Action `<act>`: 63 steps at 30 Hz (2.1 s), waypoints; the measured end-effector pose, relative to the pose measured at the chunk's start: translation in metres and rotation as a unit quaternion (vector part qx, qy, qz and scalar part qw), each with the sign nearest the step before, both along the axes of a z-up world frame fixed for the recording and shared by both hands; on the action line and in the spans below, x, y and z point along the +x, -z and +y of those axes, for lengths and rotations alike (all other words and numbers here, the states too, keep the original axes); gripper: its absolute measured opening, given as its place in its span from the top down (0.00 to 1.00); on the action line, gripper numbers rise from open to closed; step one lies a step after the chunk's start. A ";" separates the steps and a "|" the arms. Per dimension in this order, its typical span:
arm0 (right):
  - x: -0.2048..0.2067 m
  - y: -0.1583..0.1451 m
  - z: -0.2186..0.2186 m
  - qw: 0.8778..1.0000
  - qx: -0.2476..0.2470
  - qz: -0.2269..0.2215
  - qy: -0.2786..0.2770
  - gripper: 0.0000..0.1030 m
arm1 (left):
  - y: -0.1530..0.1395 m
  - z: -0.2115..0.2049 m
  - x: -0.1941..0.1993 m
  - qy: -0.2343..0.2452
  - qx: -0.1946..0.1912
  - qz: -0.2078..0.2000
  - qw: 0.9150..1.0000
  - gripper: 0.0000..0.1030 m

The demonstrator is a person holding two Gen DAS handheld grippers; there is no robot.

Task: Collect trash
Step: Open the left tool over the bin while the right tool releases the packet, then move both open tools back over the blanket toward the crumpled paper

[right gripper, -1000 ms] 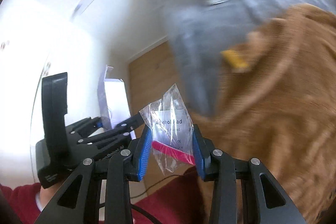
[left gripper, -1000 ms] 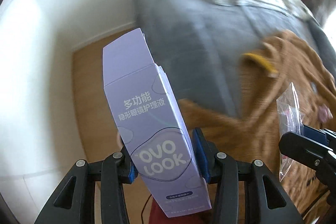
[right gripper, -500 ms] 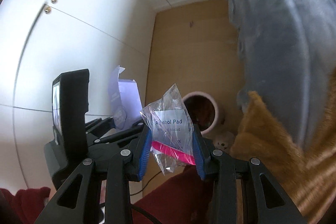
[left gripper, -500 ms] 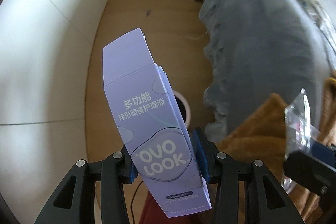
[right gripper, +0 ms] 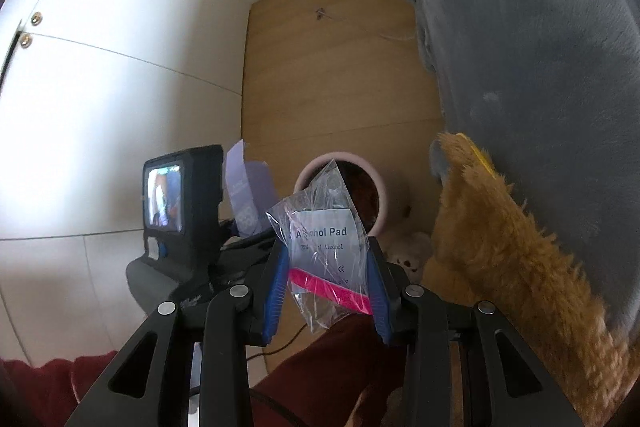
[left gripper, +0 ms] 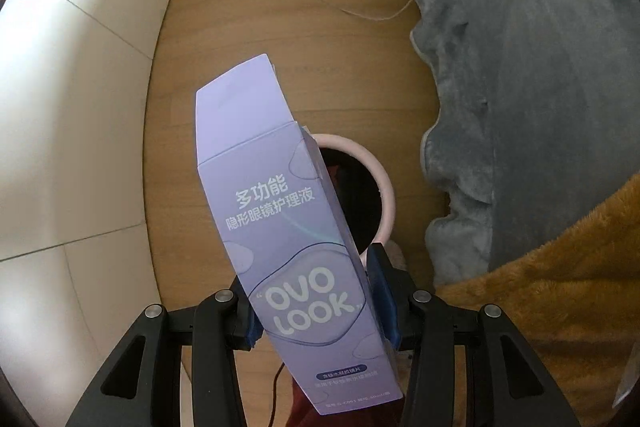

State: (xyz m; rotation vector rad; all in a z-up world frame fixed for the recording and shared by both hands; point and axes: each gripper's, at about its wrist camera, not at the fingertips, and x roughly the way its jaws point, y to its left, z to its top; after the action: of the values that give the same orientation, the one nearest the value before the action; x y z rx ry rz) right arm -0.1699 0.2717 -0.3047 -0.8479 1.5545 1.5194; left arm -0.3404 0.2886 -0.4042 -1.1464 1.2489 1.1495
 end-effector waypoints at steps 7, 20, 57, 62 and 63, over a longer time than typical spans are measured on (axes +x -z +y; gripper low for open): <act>-0.013 0.001 0.005 1.000 0.008 0.013 -0.015 0.65 | -0.011 0.002 -0.012 -0.007 0.008 -0.014 1.000 0.21; -0.028 0.011 0.013 0.999 0.010 0.021 -0.039 0.65 | -0.018 -0.006 -0.044 -0.016 0.022 0.025 0.999 0.03; -0.034 0.001 0.005 1.000 0.008 0.024 0.001 0.23 | -0.096 -0.035 -0.080 -0.035 0.033 0.025 0.999 0.04; 0.007 -0.068 -0.014 0.996 0.052 -0.047 0.054 0.23 | -0.163 -0.016 -0.035 0.023 0.091 -0.003 0.996 0.04; 0.019 -0.085 -0.019 0.993 0.062 -0.070 0.070 0.23 | -0.180 -0.011 -0.020 0.041 0.105 -0.015 0.994 0.04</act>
State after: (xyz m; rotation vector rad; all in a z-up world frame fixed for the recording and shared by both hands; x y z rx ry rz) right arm -0.1510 0.2530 -0.2197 -0.7420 1.3739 1.4099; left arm -0.3602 0.2773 -0.2244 -0.9444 1.1138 1.1687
